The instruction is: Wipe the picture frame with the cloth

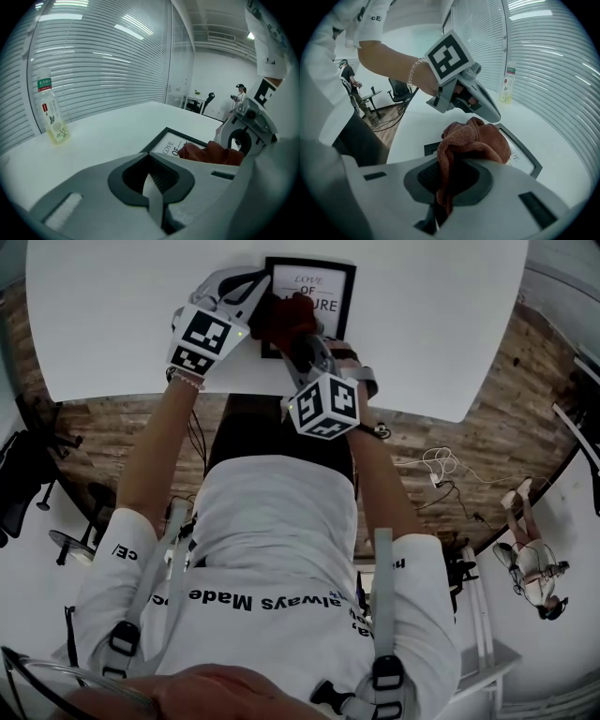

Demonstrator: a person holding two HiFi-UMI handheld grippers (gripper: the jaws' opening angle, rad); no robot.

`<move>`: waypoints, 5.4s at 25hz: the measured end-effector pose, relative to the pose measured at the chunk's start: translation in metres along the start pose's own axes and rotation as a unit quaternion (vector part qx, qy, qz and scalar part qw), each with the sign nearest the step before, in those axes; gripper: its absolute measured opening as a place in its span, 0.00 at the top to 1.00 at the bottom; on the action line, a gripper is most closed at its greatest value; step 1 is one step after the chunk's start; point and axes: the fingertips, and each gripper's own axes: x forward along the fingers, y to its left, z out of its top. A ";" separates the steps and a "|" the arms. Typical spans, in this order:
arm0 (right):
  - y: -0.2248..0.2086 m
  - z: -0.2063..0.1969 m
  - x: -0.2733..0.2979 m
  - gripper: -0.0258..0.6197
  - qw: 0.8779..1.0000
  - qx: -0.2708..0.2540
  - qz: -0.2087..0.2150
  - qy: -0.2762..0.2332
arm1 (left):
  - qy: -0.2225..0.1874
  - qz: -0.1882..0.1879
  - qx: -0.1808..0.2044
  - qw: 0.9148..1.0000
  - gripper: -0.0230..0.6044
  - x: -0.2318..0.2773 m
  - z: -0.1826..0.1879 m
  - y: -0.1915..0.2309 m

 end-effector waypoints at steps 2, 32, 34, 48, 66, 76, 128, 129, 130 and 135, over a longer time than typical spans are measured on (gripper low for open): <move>0.005 -0.003 0.000 0.94 1.000 -0.004 0.003 0.003 | 0.008 -0.003 0.003 1.000 0.96 0.007 -0.005 0.001; -0.134 0.064 -0.073 0.94 0.976 -0.099 -0.194 0.008 | 0.029 0.002 0.008 1.000 0.96 0.019 -0.013 0.002; -0.146 0.047 -0.046 0.94 0.977 -0.093 -0.189 0.038 | 0.030 0.002 0.008 1.000 0.96 0.019 -0.013 0.002; -0.109 -0.002 0.002 0.94 0.991 -0.045 -0.089 0.091 | 0.030 0.010 0.009 0.999 0.96 0.016 -0.014 0.001; 0.008 -0.036 -0.022 0.94 0.989 -0.040 0.051 0.130 | 0.034 0.026 0.008 0.999 0.96 0.019 -0.014 0.004; -0.012 -0.019 -0.063 0.94 0.993 -0.052 0.000 0.105 | 0.036 0.026 0.007 0.999 0.96 0.019 -0.012 0.002; 0.001 -0.088 -0.061 0.94 0.990 -0.022 -0.035 0.136 | 0.037 0.021 -0.004 0.999 0.96 0.020 -0.012 0.004; -0.002 -0.085 -0.063 0.94 0.991 -0.015 -0.041 0.129 | 0.035 0.013 -0.012 0.999 0.96 0.019 -0.012 0.004; -0.007 -0.079 -0.067 0.94 0.992 -0.006 -0.050 0.118 | 0.032 0.006 -0.021 0.999 0.96 0.017 -0.010 0.004; -0.056 -0.031 -0.107 0.94 0.991 0.051 -0.122 0.033 | -0.012 0.009 -0.027 1.000 0.96 -0.012 0.027 0.001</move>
